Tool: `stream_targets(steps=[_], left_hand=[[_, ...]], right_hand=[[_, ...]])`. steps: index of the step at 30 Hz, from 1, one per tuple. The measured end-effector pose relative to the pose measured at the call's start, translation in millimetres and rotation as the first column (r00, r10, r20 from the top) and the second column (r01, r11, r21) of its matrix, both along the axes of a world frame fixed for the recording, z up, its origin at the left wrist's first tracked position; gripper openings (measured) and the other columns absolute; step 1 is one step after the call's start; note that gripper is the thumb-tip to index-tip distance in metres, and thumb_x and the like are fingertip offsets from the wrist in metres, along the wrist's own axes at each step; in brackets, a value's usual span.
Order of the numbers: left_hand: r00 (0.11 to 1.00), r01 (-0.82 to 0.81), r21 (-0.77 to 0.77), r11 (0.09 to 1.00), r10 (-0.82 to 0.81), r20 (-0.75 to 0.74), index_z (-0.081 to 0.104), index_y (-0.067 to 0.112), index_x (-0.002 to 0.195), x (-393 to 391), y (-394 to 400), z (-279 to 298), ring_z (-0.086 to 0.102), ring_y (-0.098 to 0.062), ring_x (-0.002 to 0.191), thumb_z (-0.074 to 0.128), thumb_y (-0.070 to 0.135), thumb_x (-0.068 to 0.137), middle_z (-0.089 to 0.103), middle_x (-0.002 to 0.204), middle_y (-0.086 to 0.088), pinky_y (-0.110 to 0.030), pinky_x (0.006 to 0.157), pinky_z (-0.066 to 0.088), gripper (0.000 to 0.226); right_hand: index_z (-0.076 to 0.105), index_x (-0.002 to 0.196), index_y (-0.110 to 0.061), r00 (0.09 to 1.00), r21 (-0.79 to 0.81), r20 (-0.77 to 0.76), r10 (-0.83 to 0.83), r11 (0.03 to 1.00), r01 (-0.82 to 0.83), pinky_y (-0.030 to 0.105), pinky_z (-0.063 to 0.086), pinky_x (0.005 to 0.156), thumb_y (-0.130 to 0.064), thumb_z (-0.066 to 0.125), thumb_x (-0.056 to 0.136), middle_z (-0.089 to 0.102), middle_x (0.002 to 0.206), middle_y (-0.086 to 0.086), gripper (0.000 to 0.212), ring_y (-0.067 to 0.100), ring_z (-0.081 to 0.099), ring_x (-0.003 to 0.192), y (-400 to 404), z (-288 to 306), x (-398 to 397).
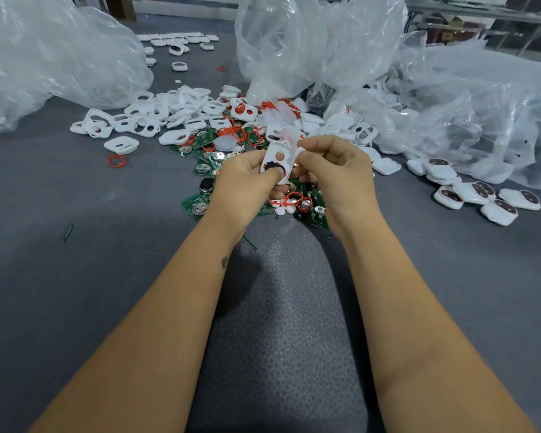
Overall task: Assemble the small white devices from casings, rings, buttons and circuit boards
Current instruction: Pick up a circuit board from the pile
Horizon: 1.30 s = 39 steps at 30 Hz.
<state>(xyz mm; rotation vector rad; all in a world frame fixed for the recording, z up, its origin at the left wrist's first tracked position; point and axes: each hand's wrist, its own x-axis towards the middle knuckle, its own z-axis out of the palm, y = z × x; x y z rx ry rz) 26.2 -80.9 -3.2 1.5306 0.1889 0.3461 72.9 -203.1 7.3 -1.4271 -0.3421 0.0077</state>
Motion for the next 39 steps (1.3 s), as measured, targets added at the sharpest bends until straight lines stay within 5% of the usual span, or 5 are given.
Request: stream_targets(steps=[7, 16, 23, 39], left_hand=[[1.0, 0.024, -0.009, 1.0, -0.024, -0.011, 0.067, 0.022, 0.087, -0.9, -1.8, 1.6, 0.067, -0.005, 0.058, 0.054, -0.004, 0.092, 0.072, 0.07, 0.007, -0.015, 0.056, 0.053, 0.029], [0.999, 0.04, -0.003, 0.999, -0.04, 0.033, 0.068, 0.022, 0.087, -2.0, -3.1, 0.8, 0.067, -0.008, 0.058, 0.059, -0.003, 0.09, 0.072, 0.067, 0.005, -0.016, 0.056, 0.053, 0.027], [0.998, 0.025, 0.071, 0.997, -0.028, 0.048, 0.069, 0.019, 0.086, -1.9, -3.2, -0.7, 0.065, -0.009, 0.055, 0.059, -0.004, 0.089, 0.07, 0.063, 0.004, -0.018, 0.056, 0.053, 0.026], [0.997, 0.02, 0.142, 0.99, -0.031, 0.076, 0.069, 0.023, 0.088, -0.1, -4.9, -5.5, 0.067, -0.011, 0.058, 0.055, -0.005, 0.089, 0.072, 0.07, 0.001, -0.019, 0.057, 0.054, 0.031]], right_hand=[[0.069, 0.091, -0.002, 0.999, -0.05, 0.036, -0.031, 0.998, 0.033, 0.02, 0.051, 0.061, 0.005, 0.065, 0.085, 0.067, 0.071, 0.006, 0.009, 0.008, 0.06, 0.056, -0.2, 0.1, -0.8], [0.073, 0.082, -0.019, 0.987, -0.16, 0.148, -0.062, 0.983, 0.085, 0.03, 0.055, 0.082, -0.002, 0.071, 0.083, 0.073, 0.086, 0.005, 0.017, 0.017, 0.067, 0.085, 1.0, -2.8, -0.9], [0.07, 0.077, -0.027, 0.971, -0.258, 0.227, -0.076, 0.957, 0.135, 0.014, 0.046, 0.072, -0.004, 0.072, 0.082, 0.068, 0.086, -0.001, 0.023, 0.003, 0.057, 0.074, 2.0, -3.1, -1.8], [0.07, 0.087, -0.018, 0.946, -0.313, 0.281, -0.165, 0.915, 0.252, 0.021, 0.047, 0.074, -0.007, 0.071, 0.082, 0.066, 0.091, 0.001, 0.012, 0.005, 0.058, 0.078, 10.0, -7.5, -4.3]])
